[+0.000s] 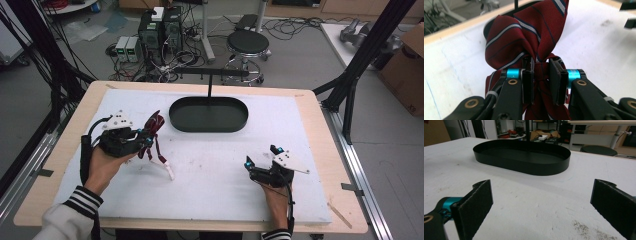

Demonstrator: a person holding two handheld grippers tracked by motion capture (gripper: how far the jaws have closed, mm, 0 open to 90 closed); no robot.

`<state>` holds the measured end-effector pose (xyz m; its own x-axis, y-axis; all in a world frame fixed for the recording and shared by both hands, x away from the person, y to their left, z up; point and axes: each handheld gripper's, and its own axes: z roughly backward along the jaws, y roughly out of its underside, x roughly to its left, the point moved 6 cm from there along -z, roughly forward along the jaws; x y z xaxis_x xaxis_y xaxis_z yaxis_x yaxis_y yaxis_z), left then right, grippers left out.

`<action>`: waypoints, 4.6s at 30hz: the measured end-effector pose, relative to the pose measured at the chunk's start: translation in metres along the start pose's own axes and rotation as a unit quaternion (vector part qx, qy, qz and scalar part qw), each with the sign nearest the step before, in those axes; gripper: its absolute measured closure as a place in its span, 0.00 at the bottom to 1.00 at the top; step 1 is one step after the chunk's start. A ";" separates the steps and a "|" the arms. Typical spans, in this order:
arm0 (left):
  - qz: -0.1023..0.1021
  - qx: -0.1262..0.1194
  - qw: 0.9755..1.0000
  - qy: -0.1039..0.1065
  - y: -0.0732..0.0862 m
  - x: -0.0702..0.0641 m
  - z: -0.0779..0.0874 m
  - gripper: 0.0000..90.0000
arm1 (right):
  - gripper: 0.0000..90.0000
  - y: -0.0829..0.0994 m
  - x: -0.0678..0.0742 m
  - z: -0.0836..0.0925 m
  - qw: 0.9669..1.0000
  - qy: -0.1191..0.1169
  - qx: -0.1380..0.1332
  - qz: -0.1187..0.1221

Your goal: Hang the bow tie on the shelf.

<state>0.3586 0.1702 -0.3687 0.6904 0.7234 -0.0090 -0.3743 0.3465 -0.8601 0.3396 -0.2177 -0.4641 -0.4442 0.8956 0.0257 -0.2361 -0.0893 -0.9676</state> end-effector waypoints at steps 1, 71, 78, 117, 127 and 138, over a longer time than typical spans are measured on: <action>-0.001 -0.006 1.000 -0.002 -0.004 0.001 0.000 0.83 | 0.04 0.000 0.000 0.000 1.000 0.000 0.000 0.000; -0.040 -0.110 0.988 -0.099 -0.167 0.080 -0.114 0.83 | 0.04 0.000 0.000 0.000 1.000 0.003 0.002 0.002; -0.025 -0.099 0.988 -0.112 -0.160 0.093 -0.119 0.83 | 0.04 0.000 0.000 0.000 1.000 0.003 0.001 0.001; 0.014 -0.160 0.987 -0.027 -0.086 0.107 -0.060 0.17 | 0.04 0.000 0.001 0.000 1.000 0.001 0.002 0.002; -0.008 -0.218 0.976 -0.001 0.008 0.080 0.008 0.16 | 0.04 0.000 0.004 0.000 1.000 0.006 0.002 0.018; -0.008 -0.255 0.967 0.002 0.081 0.038 0.022 0.16 | 0.04 -0.001 0.000 0.004 1.000 0.006 -0.018 0.001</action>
<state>0.3407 0.2393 -0.4274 0.6958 0.7182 0.0047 -0.0100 0.0163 -0.9998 0.3365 -0.2190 -0.4626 -0.4347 0.9003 0.0220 -0.2051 -0.0752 -0.9759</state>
